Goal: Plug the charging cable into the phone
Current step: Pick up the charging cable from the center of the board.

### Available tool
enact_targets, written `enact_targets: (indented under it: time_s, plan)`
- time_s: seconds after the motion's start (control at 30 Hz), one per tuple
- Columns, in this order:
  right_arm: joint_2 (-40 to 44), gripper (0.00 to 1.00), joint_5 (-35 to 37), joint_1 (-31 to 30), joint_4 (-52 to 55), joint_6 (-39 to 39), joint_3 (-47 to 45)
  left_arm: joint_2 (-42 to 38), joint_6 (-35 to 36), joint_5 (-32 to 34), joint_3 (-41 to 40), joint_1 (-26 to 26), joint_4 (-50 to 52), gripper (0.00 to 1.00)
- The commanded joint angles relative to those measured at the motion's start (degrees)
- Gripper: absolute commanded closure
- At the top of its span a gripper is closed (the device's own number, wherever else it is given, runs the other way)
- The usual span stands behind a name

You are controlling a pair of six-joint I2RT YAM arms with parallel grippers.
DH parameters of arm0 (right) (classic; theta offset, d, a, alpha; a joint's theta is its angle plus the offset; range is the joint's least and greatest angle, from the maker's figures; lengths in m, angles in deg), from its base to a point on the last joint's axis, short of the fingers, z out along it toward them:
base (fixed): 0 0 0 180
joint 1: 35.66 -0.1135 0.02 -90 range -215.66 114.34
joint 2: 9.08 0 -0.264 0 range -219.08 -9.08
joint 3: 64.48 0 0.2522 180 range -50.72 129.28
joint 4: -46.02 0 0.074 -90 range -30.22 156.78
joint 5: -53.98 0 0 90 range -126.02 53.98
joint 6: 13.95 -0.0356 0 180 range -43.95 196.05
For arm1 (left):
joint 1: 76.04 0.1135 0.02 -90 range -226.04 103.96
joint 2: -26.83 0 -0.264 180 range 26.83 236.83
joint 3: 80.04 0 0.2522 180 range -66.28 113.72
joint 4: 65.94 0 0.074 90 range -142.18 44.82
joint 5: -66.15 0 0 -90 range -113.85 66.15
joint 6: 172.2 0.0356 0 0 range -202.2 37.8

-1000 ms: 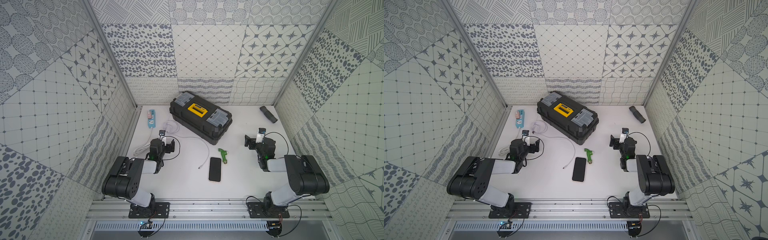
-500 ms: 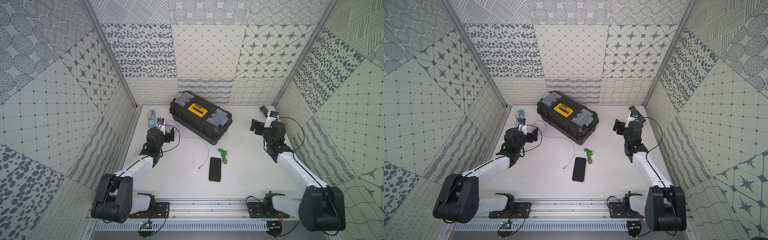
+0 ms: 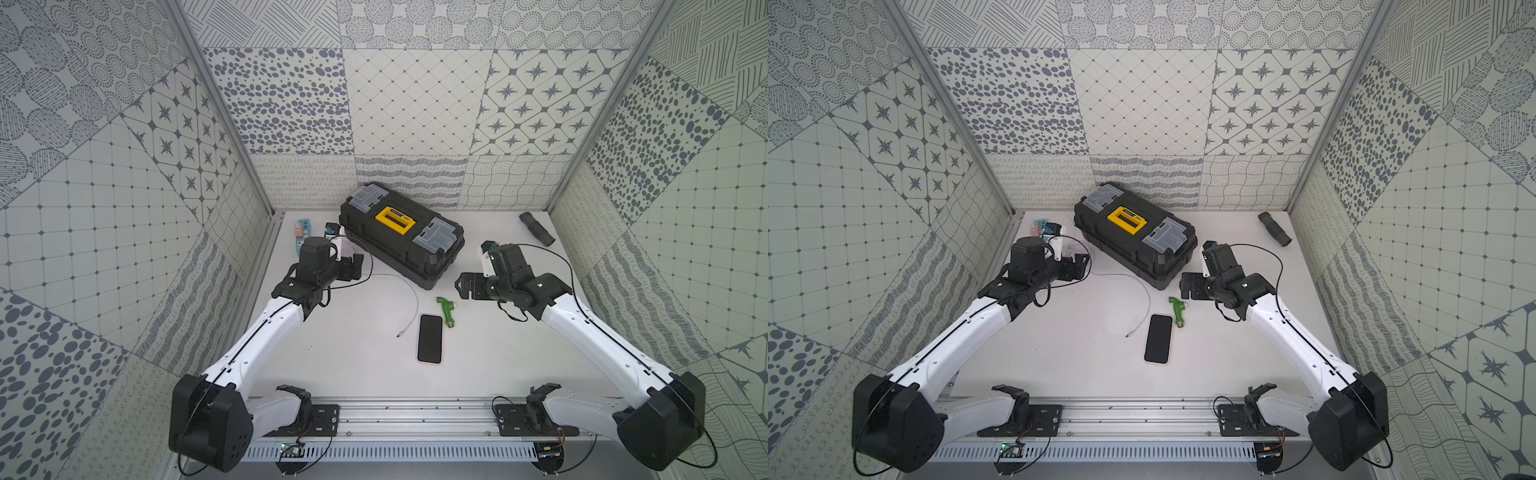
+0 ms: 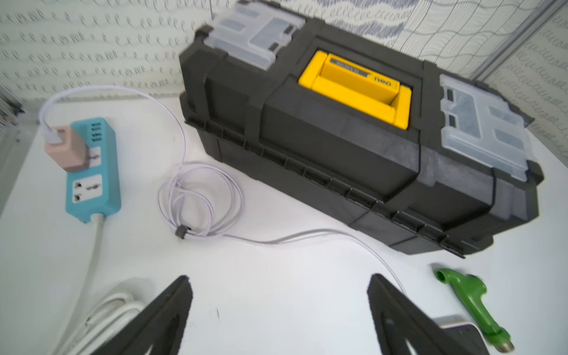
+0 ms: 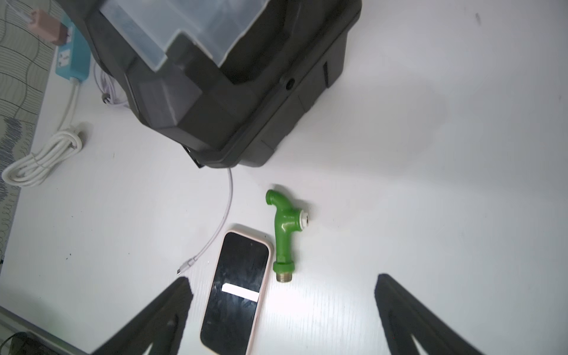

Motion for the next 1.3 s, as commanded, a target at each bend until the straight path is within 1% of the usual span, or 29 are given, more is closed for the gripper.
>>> enact_targets:
  time_s: [0.0, 0.13, 0.3, 0.5, 0.6, 0.73, 0.97, 1.27]
  plan:
    - [-2.59, 0.03, 2.73, -4.93, 5.82, -4.03, 2.55, 3.47, -3.58, -6.47, 3.49, -0.86, 19.38, 0.15]
    - [-7.10, 0.03, 4.07, -9.99, 7.33, -5.65, 5.51, 5.49, -3.59, -4.95, 6.17, -1.22, 24.67, 0.17]
    - [-16.10, 0.03, 8.45, -16.11, 8.78, -7.07, 10.45, 4.63, -5.79, -1.27, 7.06, -1.22, 26.38, 0.15]
    - [-28.21, 0.04, 11.60, -20.28, 9.22, -6.58, 19.25, 3.42, -7.17, 0.02, 7.68, -1.21, 28.32, 0.15]
    - [-32.84, 0.05, 12.91, -21.95, 9.27, -5.80, 23.36, 1.94, -7.55, -0.07, 7.02, -1.26, 28.64, 0.15]
    - [-38.56, 0.09, 12.48, -23.19, 9.27, -4.80, 27.28, -0.07, -7.49, 0.68, 6.19, -1.21, 29.39, 0.16]
    - [-43.25, 0.20, 9.85, -23.24, 6.42, -2.05, 28.86, -0.65, -6.30, 1.67, 6.34, -1.20, 30.94, 0.15]
    - [-45.23, 0.20, 7.09, -22.40, 3.09, -1.44, 26.39, -0.18, -5.28, 1.82, 6.58, -1.18, 31.84, 0.14]
